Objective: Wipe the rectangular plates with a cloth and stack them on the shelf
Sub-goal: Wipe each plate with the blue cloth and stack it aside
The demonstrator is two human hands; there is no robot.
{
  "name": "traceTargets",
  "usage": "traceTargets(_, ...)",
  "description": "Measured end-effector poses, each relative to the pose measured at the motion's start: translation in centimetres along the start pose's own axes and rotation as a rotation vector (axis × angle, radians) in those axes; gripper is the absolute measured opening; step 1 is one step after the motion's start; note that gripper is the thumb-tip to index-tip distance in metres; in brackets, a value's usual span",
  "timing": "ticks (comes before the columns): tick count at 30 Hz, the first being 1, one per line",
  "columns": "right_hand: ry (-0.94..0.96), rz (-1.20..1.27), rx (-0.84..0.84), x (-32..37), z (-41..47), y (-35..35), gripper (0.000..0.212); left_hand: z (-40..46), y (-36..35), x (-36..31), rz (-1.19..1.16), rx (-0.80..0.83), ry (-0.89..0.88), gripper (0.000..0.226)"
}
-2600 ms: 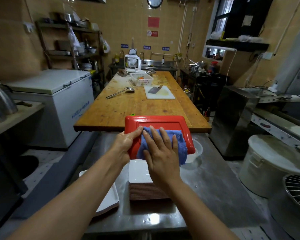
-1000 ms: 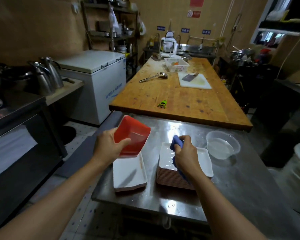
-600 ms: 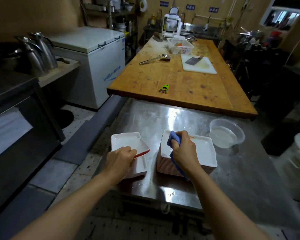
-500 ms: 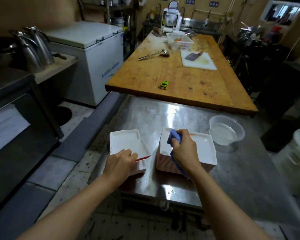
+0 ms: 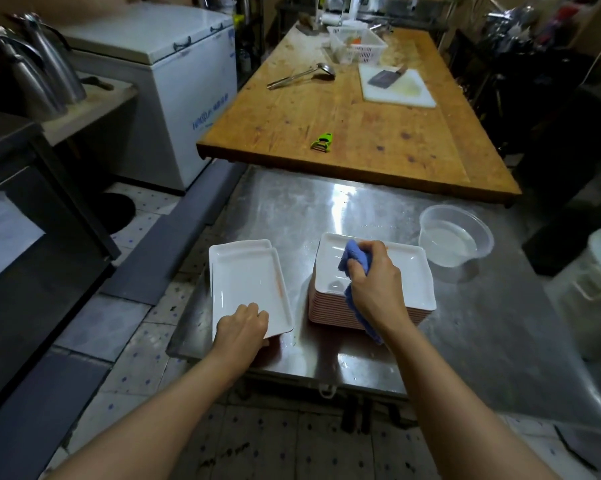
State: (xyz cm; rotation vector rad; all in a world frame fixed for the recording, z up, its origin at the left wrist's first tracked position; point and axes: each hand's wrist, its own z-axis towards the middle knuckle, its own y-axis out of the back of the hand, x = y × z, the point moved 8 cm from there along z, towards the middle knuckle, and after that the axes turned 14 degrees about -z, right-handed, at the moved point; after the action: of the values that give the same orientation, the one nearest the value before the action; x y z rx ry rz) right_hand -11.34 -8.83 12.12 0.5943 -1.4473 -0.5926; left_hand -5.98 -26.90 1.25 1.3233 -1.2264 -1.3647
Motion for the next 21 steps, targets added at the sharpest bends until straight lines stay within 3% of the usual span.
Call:
traceTargets(3,-0.014,0.024,0.004,-0.5,0.1,0.1,0.016,0.0,0.1,0.5,-0.007,0.025,0.04,0.052)
traceTargets(7,-0.031,0.047,-0.001,-1.3,0.3,0.1,0.017,0.4,-1.3,1.7,0.023,0.093,0.086,0.047)
traceTargets(15,-0.03,0.021,-0.05,-2.3,0.7,0.5,0.017,1.0,-1.5,3.2,0.003,0.027,0.076,0.052)
traceTargets(18,-0.044,0.01,-0.066,-3.0,1.0,0.6,0.02,1.3,-1.7,3.1,0.007,0.09,0.134,0.059)
traceTargets(21,-0.046,-0.039,-0.08,-3.5,1.4,0.6,0.022,2.2,0.0,2.4,-0.154,0.034,0.237,0.057)
